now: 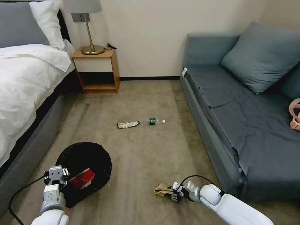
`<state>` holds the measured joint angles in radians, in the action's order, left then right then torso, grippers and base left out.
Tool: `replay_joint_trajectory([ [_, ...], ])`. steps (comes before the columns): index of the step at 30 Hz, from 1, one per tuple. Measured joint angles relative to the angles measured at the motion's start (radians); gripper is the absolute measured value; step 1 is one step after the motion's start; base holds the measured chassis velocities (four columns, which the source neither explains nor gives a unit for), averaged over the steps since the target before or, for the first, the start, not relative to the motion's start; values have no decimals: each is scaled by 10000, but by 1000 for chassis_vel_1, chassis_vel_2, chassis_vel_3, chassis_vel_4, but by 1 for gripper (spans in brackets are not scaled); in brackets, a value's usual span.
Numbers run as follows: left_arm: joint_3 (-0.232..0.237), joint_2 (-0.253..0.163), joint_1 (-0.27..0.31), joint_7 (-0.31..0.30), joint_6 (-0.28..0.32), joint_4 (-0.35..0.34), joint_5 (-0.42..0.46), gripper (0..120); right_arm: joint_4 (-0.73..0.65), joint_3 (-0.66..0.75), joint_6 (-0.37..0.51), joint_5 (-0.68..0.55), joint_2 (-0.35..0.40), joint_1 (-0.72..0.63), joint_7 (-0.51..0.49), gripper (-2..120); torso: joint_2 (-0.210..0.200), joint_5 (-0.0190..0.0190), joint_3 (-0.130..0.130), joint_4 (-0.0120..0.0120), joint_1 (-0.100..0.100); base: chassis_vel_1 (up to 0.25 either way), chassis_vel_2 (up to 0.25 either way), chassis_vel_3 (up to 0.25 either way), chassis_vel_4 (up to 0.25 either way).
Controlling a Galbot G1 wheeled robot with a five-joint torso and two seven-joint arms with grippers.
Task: Pick up the trash bin, then pick up the garbage on the floor and place it into the trash bin.
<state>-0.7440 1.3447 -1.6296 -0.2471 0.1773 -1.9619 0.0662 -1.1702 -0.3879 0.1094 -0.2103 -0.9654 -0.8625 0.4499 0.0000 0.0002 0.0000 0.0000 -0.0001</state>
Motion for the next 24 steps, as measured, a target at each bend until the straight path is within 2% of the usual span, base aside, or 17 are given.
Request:
replay_joint_trajectory([
  [3, 31, 70, -134, -6, -59, -16, -61, 4, 17, 180, -32, 84, -1, -76, 23, 5, 0, 1, 0, 1, 0, 0, 0, 0, 0],
  [6, 39, 110, -190, -10, -75, -52, -71, 4, -25, 317, -29, 93, -4, -72, 43, 0, 0, -1, 0, -1, 0, 0, 0, 0, 0],
  [11, 40, 110, -200, -10, -81, -88, -76, 4, -310, 509, -17, -76, -61, 272, 67, 0, -1, -3, 0, -3, 0, 0, 0, 0, 0],
  [16, 47, 96, -147, 0, -46, -160, -86, 4, -1063, 581, 99, -474, -242, 1319, 5, 0, 0, -5, 1, 0, 0, 0, 0, 0, 0],
  [19, 167, 172, -107, -1, 62, -316, -235, 4, -2005, 329, 143, -938, -499, 2353, 45, 0, -1, -4, 1, 2, 1, 0, 0, 0, 0],
  [23, 262, 246, -58, 8, 138, -453, -325, 4, -2573, 23, 222, -1546, -820, 2905, 122, 0, 0, -6, 1, 1, 0, 0, 0, 0, 0],
  [24, 291, 265, -13, 8, 177, -504, -375, 4, -2826, -189, 273, -1908, -1095, 3166, 149, 0, 0, -3, 1, 0, 1, 0, 0, 0, 0],
])
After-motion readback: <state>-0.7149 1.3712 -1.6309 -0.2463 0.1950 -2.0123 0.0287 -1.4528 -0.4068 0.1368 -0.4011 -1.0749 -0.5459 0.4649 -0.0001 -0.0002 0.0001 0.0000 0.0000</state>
